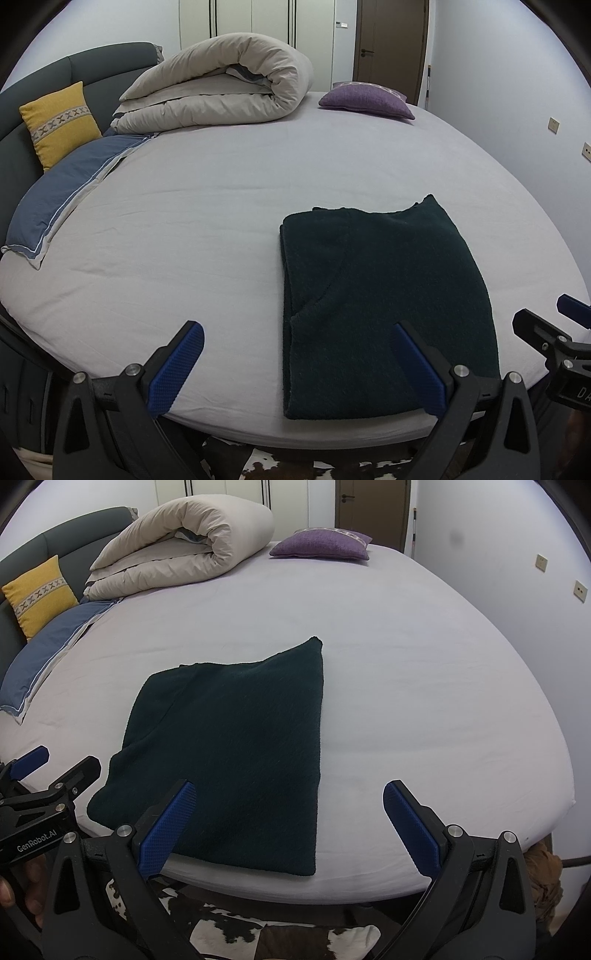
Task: Fold small clothes
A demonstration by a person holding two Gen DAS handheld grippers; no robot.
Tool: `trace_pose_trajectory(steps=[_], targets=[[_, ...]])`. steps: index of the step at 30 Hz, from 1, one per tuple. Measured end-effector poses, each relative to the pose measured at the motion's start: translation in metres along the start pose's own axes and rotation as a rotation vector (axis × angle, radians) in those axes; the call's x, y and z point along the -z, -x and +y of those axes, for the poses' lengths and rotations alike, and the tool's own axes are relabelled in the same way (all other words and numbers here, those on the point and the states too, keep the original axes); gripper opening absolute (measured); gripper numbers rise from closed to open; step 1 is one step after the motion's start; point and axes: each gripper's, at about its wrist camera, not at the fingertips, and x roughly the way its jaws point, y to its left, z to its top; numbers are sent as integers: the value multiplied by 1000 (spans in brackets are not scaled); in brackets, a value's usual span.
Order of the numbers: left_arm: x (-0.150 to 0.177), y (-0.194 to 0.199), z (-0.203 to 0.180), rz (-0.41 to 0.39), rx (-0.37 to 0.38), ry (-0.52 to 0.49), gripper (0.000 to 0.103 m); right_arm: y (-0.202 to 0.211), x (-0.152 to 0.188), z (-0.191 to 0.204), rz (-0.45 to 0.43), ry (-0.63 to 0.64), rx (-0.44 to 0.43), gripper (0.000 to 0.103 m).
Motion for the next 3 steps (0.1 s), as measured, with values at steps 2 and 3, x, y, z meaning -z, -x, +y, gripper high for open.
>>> trace_pose_trajectory(steps=[2, 3], targets=[[-1, 0, 1, -5, 1, -2, 103, 0, 0, 0, 1, -1, -1, 103], [-1, 0, 1, -5, 0, -1, 103, -1, 0, -1, 2, -1, -3, 103]])
